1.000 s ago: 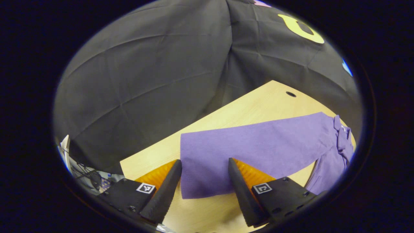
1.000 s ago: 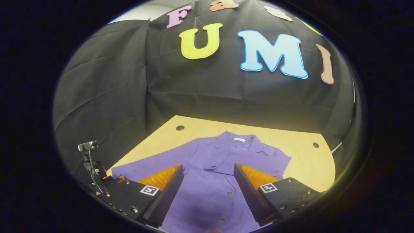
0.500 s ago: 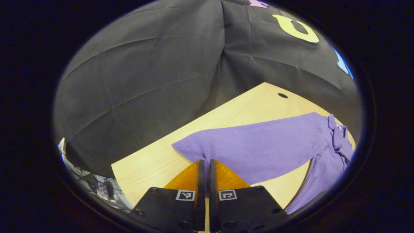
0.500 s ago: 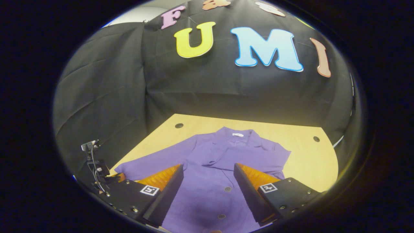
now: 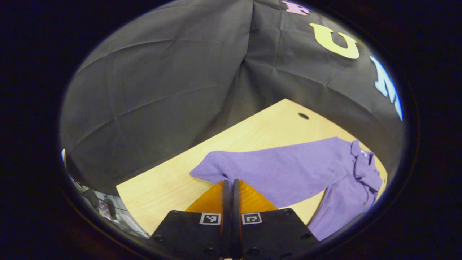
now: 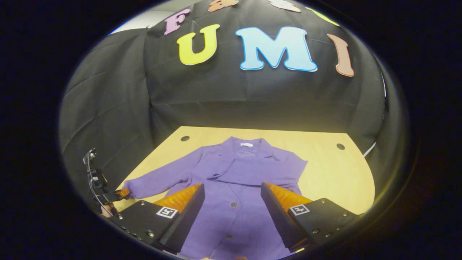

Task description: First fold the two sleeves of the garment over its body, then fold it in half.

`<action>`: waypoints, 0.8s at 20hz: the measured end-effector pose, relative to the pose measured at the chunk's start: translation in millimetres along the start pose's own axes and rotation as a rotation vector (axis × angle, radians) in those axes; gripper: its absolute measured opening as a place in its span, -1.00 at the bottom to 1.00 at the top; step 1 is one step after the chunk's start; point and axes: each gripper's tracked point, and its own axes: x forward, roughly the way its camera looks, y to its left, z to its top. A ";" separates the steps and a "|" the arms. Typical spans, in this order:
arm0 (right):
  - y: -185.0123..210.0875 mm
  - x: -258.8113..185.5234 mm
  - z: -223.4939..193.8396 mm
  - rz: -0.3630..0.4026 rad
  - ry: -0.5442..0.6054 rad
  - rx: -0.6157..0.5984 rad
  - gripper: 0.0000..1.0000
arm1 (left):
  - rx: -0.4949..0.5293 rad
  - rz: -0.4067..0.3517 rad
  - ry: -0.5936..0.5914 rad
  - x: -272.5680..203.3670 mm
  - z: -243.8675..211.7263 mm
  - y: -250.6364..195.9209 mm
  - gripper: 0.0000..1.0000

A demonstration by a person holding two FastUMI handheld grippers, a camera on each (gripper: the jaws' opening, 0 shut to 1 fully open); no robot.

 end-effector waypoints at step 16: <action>-97.9 -21.3 -18.9 -0.092 -0.031 0.084 0.93 | 0.051 -0.423 -0.023 -49.6 32.7 -273.3 -0.87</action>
